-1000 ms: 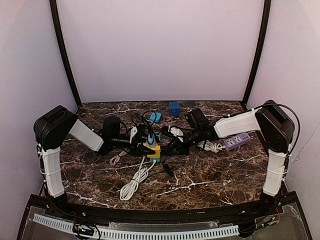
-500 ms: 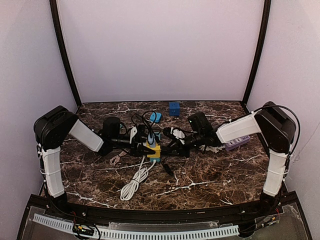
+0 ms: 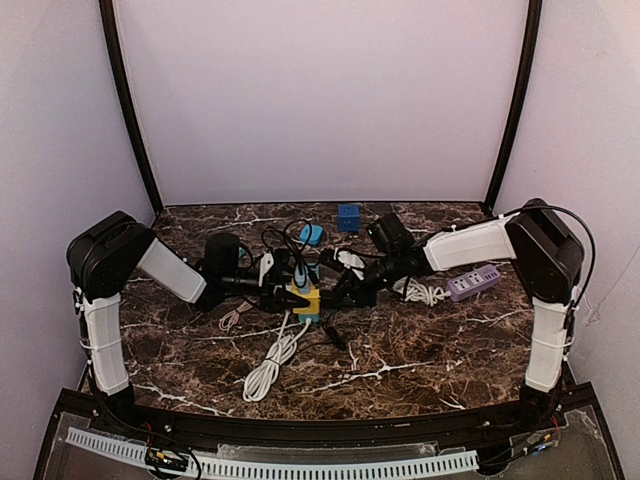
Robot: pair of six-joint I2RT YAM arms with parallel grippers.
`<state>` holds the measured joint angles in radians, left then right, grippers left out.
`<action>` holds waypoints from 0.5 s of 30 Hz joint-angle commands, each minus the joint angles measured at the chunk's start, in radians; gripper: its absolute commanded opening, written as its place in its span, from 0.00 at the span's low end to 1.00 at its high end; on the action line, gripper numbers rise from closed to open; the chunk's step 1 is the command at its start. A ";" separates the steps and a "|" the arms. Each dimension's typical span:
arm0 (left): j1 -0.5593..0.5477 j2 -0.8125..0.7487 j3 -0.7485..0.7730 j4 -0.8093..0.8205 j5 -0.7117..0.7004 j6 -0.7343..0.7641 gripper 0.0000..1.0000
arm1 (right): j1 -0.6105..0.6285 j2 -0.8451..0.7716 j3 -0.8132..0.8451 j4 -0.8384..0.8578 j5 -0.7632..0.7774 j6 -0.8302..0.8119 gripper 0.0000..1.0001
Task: Insert the plug
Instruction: Insert the plug into the socket.
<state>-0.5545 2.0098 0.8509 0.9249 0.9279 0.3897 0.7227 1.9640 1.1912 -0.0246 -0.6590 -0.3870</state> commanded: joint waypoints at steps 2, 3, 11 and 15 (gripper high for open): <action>-0.166 0.040 0.013 0.009 0.086 0.081 0.01 | 0.127 0.058 0.234 0.349 -0.146 0.170 0.00; -0.166 0.041 0.014 0.003 0.083 0.081 0.01 | 0.126 0.055 0.243 0.342 -0.147 0.169 0.00; -0.168 0.041 0.009 0.005 0.095 0.095 0.01 | 0.143 0.111 0.377 0.258 -0.182 0.174 0.00; -0.168 0.041 0.007 0.013 0.089 0.089 0.01 | 0.144 0.090 0.306 0.355 -0.189 0.208 0.00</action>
<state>-0.5476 2.0098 0.8505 0.9260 0.9207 0.3920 0.7227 2.0369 1.4136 -0.3454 -0.6464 -0.3981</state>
